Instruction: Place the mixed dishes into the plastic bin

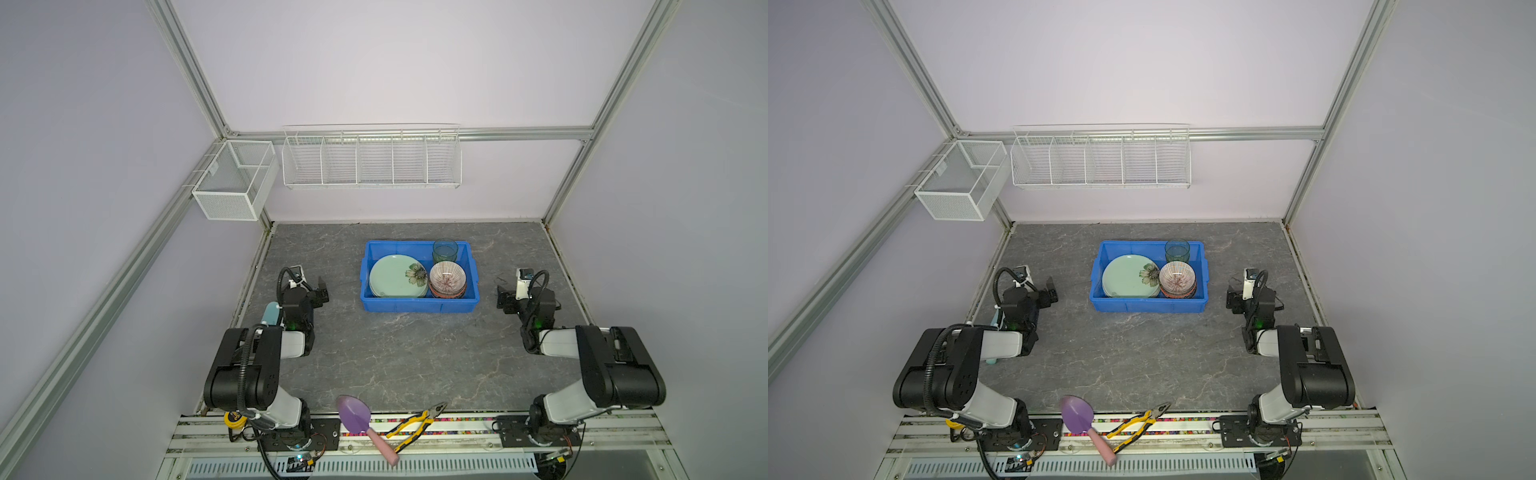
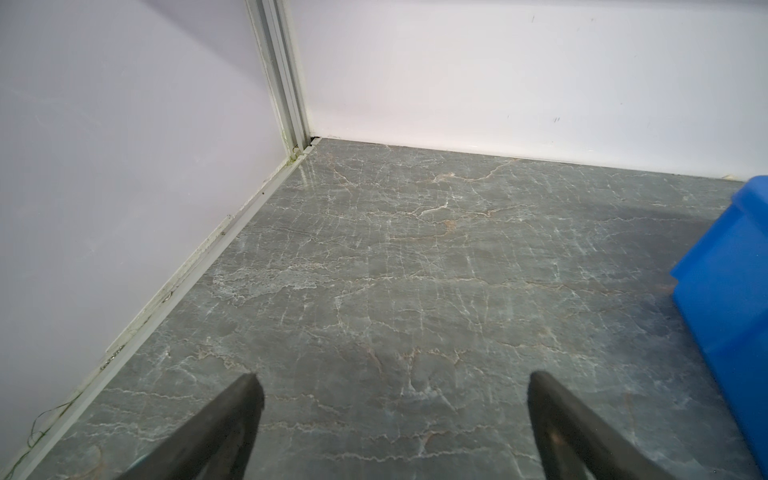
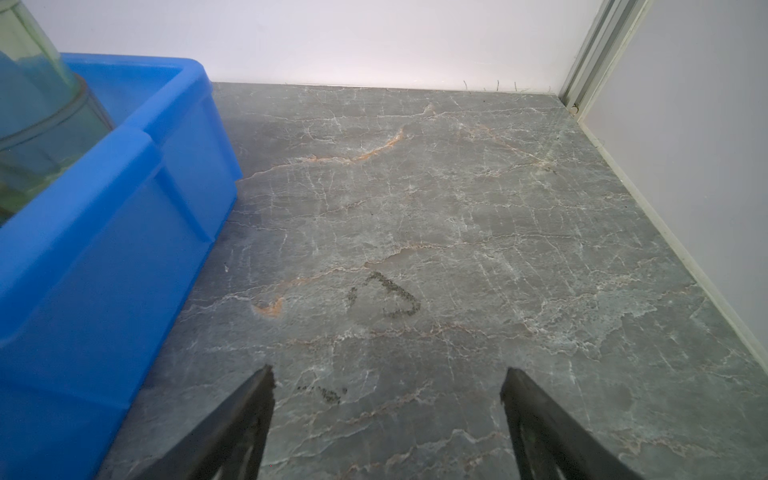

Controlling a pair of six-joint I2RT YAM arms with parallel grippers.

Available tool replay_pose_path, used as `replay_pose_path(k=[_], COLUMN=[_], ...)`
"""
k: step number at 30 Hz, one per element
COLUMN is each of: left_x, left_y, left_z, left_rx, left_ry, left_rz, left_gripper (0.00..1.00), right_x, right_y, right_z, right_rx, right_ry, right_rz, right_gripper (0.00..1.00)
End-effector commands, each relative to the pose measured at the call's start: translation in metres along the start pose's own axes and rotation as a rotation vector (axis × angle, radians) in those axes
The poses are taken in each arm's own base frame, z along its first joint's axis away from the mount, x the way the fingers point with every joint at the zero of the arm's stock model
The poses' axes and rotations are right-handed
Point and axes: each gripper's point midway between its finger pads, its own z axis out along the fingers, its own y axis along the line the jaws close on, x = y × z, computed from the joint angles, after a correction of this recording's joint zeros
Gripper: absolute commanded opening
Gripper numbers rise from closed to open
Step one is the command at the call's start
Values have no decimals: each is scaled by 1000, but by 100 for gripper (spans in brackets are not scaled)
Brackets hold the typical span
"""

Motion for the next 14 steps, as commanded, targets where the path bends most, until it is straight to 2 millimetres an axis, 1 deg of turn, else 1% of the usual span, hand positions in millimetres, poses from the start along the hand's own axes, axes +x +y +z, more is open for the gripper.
replay_pose_path(k=[1,14], left_x=[-5,-4], left_y=[-4,-5], left_z=[1,1], left_rx=[24,33], left_ry=[-15,-16], left_rz=[9,9], left_gripper=[99,99], right_x=[-13,-13], right_y=[1,0], right_z=[1,1], right_rx=[3,2], right_ry=[-45,-43], right_rz=[-14,-11], right_gripper=[88,88])
